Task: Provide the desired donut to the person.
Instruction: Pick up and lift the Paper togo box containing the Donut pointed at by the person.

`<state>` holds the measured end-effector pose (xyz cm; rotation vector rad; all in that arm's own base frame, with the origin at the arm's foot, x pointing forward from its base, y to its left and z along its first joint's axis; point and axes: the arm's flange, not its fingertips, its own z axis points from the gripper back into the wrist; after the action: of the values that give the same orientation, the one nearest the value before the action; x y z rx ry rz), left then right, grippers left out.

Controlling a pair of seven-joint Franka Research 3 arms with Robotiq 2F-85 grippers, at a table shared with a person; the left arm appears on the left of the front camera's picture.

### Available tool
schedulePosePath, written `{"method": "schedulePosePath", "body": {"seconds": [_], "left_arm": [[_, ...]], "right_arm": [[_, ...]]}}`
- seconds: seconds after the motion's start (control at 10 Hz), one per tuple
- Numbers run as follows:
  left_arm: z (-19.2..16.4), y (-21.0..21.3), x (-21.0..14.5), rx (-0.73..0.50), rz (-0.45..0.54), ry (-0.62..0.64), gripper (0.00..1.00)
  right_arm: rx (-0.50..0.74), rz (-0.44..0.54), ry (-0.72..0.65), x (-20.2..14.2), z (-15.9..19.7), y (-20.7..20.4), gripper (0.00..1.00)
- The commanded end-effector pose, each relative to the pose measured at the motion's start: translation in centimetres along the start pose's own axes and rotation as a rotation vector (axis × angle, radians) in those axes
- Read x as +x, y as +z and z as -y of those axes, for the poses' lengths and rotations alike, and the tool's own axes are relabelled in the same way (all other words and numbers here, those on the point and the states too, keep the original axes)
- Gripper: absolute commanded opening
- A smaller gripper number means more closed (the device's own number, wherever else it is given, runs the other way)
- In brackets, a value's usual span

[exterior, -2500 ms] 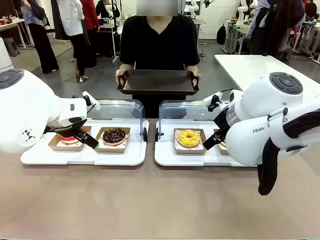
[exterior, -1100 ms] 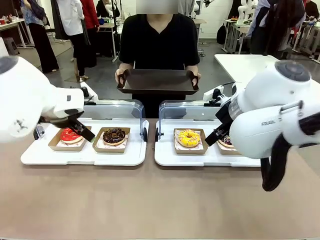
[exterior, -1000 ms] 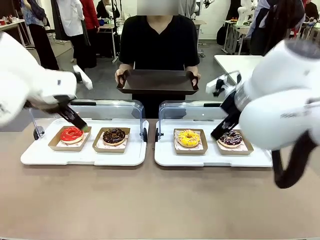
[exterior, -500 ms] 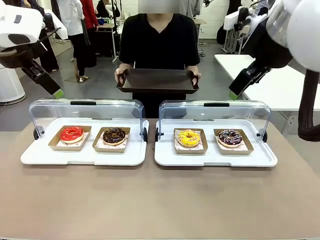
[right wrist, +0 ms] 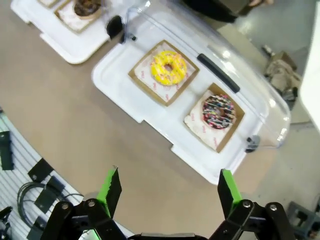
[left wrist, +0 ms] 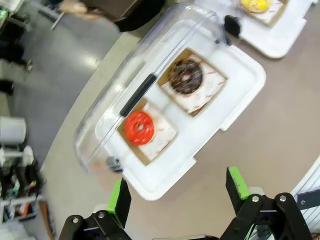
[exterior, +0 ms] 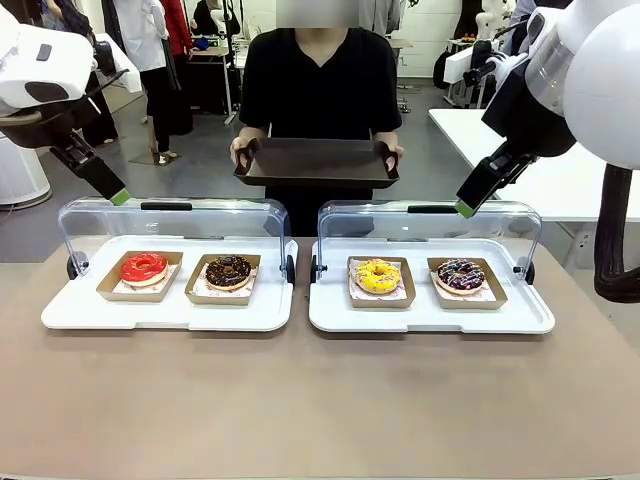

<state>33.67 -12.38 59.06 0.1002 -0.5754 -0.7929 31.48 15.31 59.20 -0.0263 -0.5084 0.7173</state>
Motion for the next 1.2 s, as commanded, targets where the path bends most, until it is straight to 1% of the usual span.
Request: {"method": "schedulePosePath", "body": {"seconds": [0.0, 0.1, 0.2, 0.3, 0.4, 0.5, 0.6, 0.7, 0.8, 0.9, 1.1], "left_arm": [[-4.5, -0.4, -1.5, -0.269, 0.127, -0.054, 1.0], [-5.6, -0.2, -2.6, -0.377, 0.218, -0.11, 1.0], [-7.8, -0.6, -3.6, -0.482, 0.304, -0.126, 1.0], [-9.4, -1.1, -4.8, -0.552, 0.37, -0.149, 1.0], [-10.9, -1.3, -6.3, -0.613, 0.411, -0.131, 1.0], [-12.4, -1.8, -7.8, -0.647, 0.427, -0.095, 1.0], [-13.8, -1.7, -9.8, -0.661, 0.445, -0.057, 1.0], [-15.1, -1.6, -12.0, -0.671, 0.459, -0.02, 1.0], [-16.2, -1.3, -13.8, -0.655, 0.464, 0.011, 1.0], [-16.7, -1.0, -15.4, -0.643, 0.468, 0.035, 1.0], [-17.3, -0.2, -18.4, -0.621, 0.453, 0.065, 1.0]], "right_arm": [[0.3, 0.12, 0.01, -1.6, 4.9, -0.9, 1.0], [0.423, 0.214, 0.046, -3.0, 6.8, -0.5, 1.0], [0.533, 0.328, 0.046, -4.7, 9.6, -0.1, 1.0], [0.597, 0.425, 0.062, -6.7, 12.1, -0.1, 1.0], [0.693, 0.517, 0.042, -8.8, 14.4, -0.4, 1.0], [0.719, 0.576, 0.003, -11.1, 16.6, -0.6, 1.0], [0.704, 0.625, -0.033, -13.6, 18.3, -0.5, 1.0], [0.69, 0.655, -0.055, -15.6, 19.6, -0.4, 1.0], [0.669, 0.667, -0.087, -17.3, 20.5, -0.2, 1.0], [0.641, 0.659, -0.104, -18.6, 21.3, 0.1, 1.0], [0.611, 0.653, -0.091, -20.3, 21.6, 1.1, 1.0]]}}
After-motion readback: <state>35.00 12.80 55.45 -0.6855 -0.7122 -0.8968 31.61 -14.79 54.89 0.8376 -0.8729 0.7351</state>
